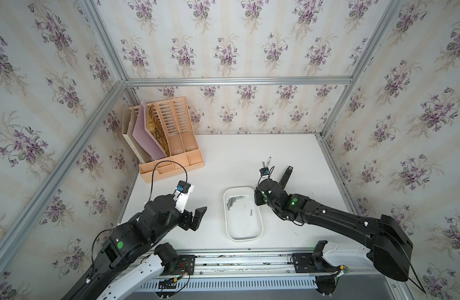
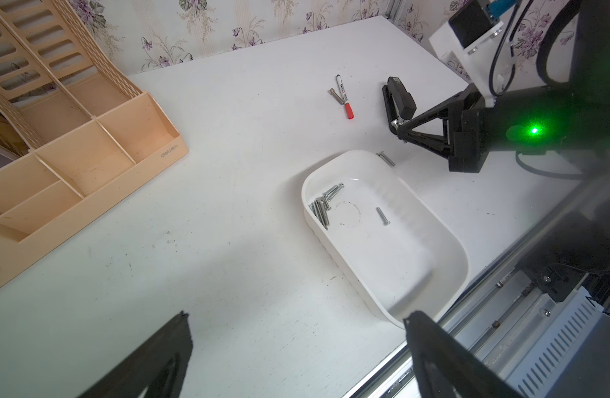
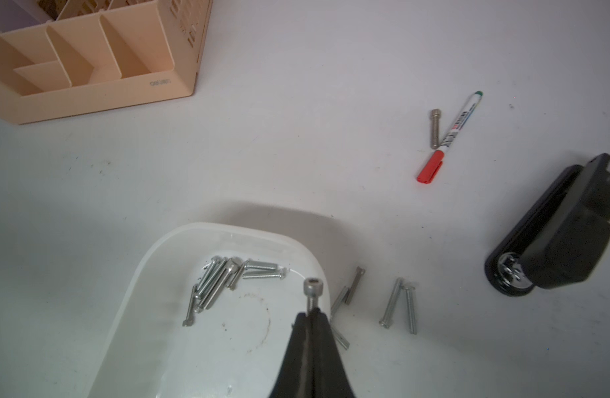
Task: Take out the screws from the storage box
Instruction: Pick up the screw from the storage box, then place the screw at the center of the board.
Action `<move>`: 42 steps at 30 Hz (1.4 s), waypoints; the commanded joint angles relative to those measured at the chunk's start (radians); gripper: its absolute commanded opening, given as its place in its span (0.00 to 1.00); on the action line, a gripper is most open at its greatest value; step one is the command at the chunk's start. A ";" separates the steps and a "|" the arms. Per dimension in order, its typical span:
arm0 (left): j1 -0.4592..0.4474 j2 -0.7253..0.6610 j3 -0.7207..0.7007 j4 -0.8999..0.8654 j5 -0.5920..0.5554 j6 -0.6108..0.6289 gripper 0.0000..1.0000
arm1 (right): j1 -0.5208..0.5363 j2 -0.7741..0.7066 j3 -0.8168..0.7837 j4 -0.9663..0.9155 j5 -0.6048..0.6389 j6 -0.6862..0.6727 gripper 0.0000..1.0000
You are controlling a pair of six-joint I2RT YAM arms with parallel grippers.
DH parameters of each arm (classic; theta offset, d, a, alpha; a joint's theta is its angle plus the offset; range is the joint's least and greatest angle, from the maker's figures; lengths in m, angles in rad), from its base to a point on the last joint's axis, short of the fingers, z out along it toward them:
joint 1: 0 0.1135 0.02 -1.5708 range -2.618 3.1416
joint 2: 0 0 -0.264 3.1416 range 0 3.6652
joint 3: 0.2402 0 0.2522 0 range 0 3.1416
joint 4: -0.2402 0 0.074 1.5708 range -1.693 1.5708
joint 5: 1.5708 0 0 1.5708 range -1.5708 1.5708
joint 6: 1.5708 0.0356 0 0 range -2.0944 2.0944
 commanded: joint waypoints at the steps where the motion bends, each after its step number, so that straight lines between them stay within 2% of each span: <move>1: 0.000 -0.001 0.009 -0.007 -0.008 -0.006 0.99 | -0.046 0.028 0.010 -0.042 0.054 0.063 0.00; 9: 0.000 -0.002 0.008 -0.007 -0.011 -0.006 0.99 | -0.155 0.135 0.034 -0.090 -0.025 0.106 0.00; 14: 0.000 -0.002 0.010 -0.010 -0.008 -0.007 0.99 | -0.202 0.204 0.044 -0.085 -0.122 0.101 0.00; 33: 0.000 -0.005 0.010 -0.009 -0.013 -0.007 0.99 | -0.243 0.434 0.114 -0.089 -0.301 0.079 0.00; 39: 0.001 -0.007 0.011 -0.010 -0.014 -0.008 0.99 | -0.245 0.430 0.109 -0.078 -0.316 0.075 0.12; 42: 0.001 -0.008 0.009 -0.008 -0.015 -0.005 0.99 | -0.246 0.407 0.096 -0.068 -0.308 0.076 0.23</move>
